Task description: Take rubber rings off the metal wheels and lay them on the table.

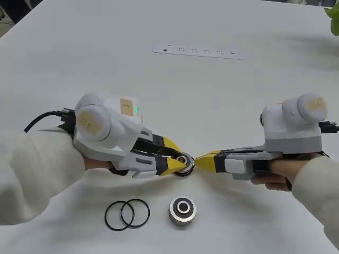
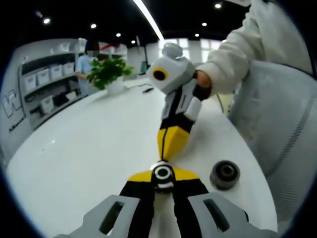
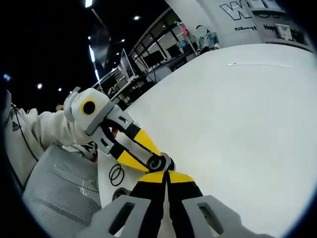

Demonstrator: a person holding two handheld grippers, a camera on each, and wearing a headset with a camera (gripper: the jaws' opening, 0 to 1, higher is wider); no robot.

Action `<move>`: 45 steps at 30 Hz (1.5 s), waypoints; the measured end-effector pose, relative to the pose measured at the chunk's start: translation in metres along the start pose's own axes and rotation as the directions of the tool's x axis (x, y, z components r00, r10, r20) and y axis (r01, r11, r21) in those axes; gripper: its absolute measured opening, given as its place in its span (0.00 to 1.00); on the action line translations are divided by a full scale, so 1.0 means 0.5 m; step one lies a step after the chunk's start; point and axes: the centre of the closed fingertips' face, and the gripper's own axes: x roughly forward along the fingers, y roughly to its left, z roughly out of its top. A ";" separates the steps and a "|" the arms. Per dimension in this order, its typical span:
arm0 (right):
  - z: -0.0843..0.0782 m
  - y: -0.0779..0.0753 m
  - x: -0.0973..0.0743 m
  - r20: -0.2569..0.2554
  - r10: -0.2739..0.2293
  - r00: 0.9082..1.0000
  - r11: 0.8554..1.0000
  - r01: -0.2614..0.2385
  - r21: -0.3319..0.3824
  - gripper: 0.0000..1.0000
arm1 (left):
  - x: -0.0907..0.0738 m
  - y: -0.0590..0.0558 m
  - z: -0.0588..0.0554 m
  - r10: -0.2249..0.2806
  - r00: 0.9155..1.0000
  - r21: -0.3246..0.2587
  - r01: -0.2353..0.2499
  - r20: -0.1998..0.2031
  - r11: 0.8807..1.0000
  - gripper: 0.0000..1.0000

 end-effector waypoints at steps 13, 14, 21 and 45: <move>0.006 0.008 0.000 -0.004 -0.006 1.000 1.000 0.006 0.004 0.00 | 0.002 -0.001 0.001 -0.003 1.000 0.005 0.003 0.007 1.000 0.14; 0.006 0.009 0.000 -0.005 -0.007 1.000 1.000 0.007 0.000 0.00 | 0.002 -0.001 0.001 -0.004 1.000 0.006 0.004 0.008 1.000 0.14; 0.008 0.011 0.002 -0.011 -0.008 1.000 1.000 0.008 -0.018 0.00 | 0.002 -0.002 0.001 0.000 1.000 0.006 0.000 0.006 1.000 0.14; 0.025 0.037 0.014 -0.005 0.018 1.000 0.997 -0.018 -0.072 0.00 | 0.001 -0.005 0.000 0.003 1.000 0.014 -0.003 -0.008 1.000 0.14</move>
